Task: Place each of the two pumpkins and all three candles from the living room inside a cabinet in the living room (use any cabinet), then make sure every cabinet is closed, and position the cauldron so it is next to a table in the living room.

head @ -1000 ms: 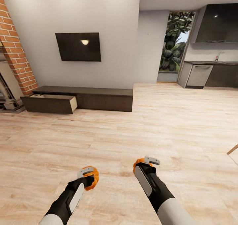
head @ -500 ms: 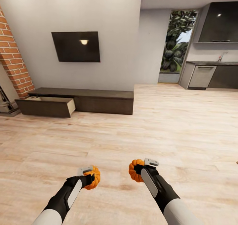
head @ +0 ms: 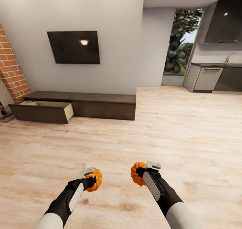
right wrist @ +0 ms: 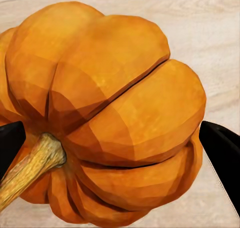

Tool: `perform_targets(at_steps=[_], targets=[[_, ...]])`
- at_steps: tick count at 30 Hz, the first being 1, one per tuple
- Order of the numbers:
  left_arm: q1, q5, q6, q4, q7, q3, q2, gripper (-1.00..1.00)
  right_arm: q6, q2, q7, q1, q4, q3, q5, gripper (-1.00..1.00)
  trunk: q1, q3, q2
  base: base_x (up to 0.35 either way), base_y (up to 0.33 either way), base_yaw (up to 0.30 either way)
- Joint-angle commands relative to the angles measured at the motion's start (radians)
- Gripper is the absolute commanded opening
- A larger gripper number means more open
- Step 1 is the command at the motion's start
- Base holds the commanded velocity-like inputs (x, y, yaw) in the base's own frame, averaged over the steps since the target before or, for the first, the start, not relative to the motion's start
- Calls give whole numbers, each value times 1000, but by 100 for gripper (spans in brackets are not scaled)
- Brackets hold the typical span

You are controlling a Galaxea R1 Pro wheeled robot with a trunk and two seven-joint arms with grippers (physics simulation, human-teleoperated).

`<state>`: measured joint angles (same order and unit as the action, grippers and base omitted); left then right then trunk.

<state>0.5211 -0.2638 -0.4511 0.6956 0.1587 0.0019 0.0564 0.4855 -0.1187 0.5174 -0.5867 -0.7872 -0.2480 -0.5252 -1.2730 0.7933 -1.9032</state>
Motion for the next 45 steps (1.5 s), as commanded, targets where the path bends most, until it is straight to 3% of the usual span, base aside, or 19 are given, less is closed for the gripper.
perform_targets(at_steps=[1,7,20,45], targets=[[0,-9,-5,2,10,0,0,-100,-1,1,9,-1,-2,-4,-7,-100,0,1,0,350,-108,0],[0,-7,-3,2,10,-5,4,-100,-5,0,9,-1,-2,-4,-8,-100,0,1,0,307,-44,94],[0,-6,-3,2,10,-7,8,-100,-4,-2,9,-1,-1,-5,-4,-100,0,1,0,69,-1,281],[0,-6,-3,2,10,-7,8,-100,-4,-9,8,-1,-1,-7,4,-100,0,1,0,327,0,289]])
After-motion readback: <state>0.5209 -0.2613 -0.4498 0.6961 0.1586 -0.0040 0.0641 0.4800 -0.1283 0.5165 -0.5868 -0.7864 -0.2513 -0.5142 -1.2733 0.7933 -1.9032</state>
